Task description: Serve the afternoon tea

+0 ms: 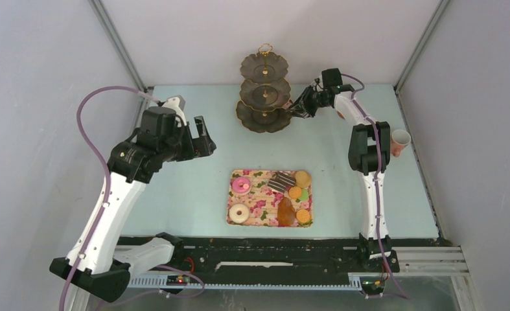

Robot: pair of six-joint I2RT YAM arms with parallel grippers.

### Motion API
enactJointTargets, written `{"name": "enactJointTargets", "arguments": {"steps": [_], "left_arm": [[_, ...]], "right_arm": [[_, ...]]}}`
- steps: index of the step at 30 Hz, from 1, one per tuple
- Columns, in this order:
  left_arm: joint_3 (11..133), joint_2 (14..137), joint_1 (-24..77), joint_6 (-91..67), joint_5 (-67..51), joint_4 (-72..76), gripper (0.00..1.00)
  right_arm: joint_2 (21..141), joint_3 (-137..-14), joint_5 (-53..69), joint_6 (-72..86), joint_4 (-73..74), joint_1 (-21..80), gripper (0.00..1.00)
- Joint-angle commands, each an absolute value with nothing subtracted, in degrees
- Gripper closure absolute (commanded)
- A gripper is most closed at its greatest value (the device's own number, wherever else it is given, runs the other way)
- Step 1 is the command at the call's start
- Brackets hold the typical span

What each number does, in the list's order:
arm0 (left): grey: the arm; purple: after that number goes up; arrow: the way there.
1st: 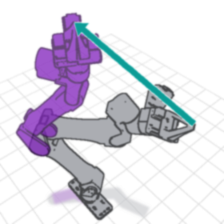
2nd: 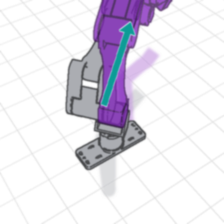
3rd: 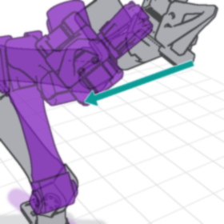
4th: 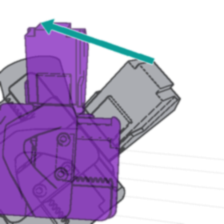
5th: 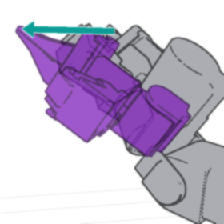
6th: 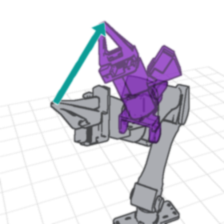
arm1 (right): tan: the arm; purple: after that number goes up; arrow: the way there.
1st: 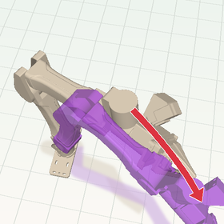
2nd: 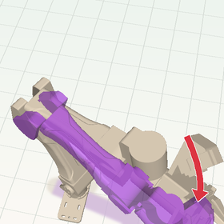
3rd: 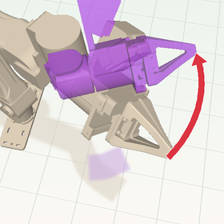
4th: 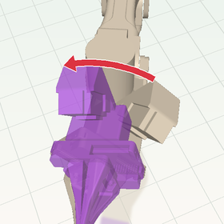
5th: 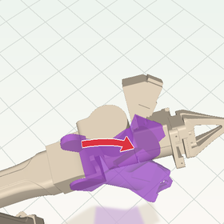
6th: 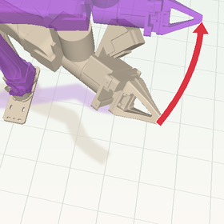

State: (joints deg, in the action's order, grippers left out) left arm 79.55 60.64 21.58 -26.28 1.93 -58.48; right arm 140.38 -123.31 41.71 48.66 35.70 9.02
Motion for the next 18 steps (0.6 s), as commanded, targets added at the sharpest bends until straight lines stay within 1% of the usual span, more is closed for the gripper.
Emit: {"name": "enactJointTargets", "arguments": {"steps": [1,8,18], "left_arm": [[79.2,59.6,20.6,-24.3,0.6,-58.5,0.02],[78.6,58.7,20.1,-24.3,0.4,-58.7,0.02],[78.5,58.1,19.8,-24.3,0.4,-58.7,0.02]], "right_arm": [[140.5,-126.5,41.4,49.0,33.8,9.2,0.86],[140.7,-126.5,41.0,48.5,34.4,9.2,0.74],[139.8,-126.3,41.0,48.3,35.1,8.8,0.64]]}}
